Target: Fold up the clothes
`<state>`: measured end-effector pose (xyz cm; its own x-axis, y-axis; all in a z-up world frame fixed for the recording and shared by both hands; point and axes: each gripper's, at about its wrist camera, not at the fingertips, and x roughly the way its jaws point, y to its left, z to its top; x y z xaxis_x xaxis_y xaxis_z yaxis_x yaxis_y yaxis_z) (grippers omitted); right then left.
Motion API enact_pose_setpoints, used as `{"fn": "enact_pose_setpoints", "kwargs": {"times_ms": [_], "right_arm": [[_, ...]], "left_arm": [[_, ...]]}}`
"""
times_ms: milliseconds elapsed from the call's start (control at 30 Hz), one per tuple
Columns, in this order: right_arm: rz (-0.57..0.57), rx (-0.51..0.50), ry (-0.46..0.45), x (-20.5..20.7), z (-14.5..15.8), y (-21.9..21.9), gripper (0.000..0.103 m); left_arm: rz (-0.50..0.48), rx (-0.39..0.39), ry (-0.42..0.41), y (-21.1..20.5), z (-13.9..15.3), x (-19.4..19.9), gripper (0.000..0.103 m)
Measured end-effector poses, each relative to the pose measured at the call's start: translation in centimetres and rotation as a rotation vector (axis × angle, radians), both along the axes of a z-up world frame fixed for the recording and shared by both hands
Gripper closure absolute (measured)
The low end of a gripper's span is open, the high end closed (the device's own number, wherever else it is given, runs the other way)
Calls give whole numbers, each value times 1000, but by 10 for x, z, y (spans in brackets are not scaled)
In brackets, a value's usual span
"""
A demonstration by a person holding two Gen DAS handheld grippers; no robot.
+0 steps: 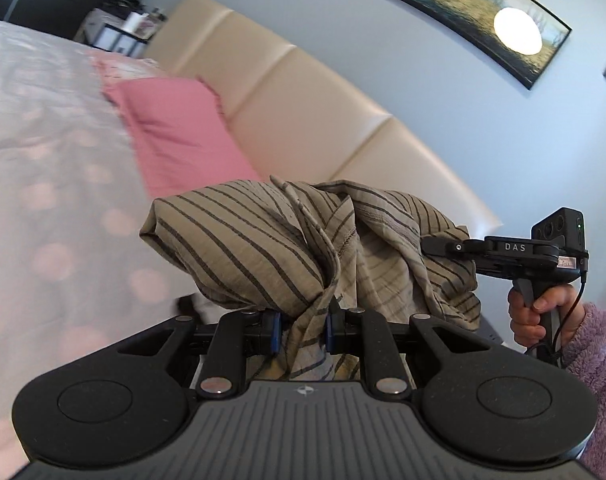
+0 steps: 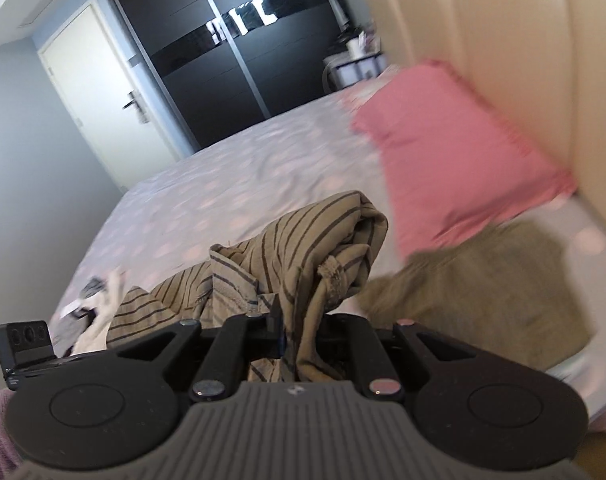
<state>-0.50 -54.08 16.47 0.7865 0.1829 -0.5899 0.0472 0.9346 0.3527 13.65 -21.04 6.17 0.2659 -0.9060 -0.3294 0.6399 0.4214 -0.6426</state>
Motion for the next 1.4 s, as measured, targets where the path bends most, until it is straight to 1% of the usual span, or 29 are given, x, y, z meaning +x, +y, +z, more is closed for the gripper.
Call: {"fn": "enact_pose_setpoints", "kwargs": {"times_ms": [67,167,333,433,533,633,767,867,900,933,967,1033,1067,1100,1167,1200,1233,1333,1367,1400], "right_arm": [[-29,-33,0,1,10,-26,91],[-78,-75,17,7,13,-64,91],[-165,-80,31,25,-8,-123,91],[-198,-79,53,38,-33,-150,91],[-223,-73,74,51,-65,-169,91],[-263,-56,89,63,-98,-184,91],[-328,-39,117,74,-138,-201,90],[-349,-36,138,86,-163,-202,84],[-356,-44,150,89,-171,-200,79],[-367,-54,163,92,-178,-199,70],[-382,-60,168,93,-180,-198,67],[-411,-61,162,92,-180,-197,64],[-425,-61,160,91,-180,-197,63],[-439,-69,155,89,-177,-196,60],[-470,-95,140,83,-163,-193,56],[-488,-104,129,78,-155,-192,51],[-502,-105,116,72,-147,-190,49],[-517,-95,76,56,-119,-178,48],[-514,-101,67,51,-109,-170,48],[-505,-110,54,46,-99,-161,45]], "left_arm": [[-20,-10,0,-32,5,4,87],[-49,-7,-3,-68,7,4,87],[-96,38,27,-127,-12,12,87],[-112,73,43,-149,-31,18,87],[-118,110,70,-164,-57,27,87],[-121,140,73,-169,-80,34,87],[-111,184,98,-176,-105,46,87],[-117,224,95,-179,-115,47,85],[-119,235,93,-180,-117,47,83],[-119,242,91,-181,-118,47,83],[-111,244,93,-180,-118,47,81],[-98,249,88,-177,-111,47,76],[-90,254,83,-175,-107,47,65],[-78,265,75,-172,-102,46,52],[-57,284,55,-163,-92,42,50],[-54,288,49,-158,-88,41,50],[-50,292,43,-152,-83,41,50],[-33,314,5,-132,-65,31,49],[-25,322,-19,-124,-56,26,48],[-12,330,-50,-116,-47,21,46]]}}
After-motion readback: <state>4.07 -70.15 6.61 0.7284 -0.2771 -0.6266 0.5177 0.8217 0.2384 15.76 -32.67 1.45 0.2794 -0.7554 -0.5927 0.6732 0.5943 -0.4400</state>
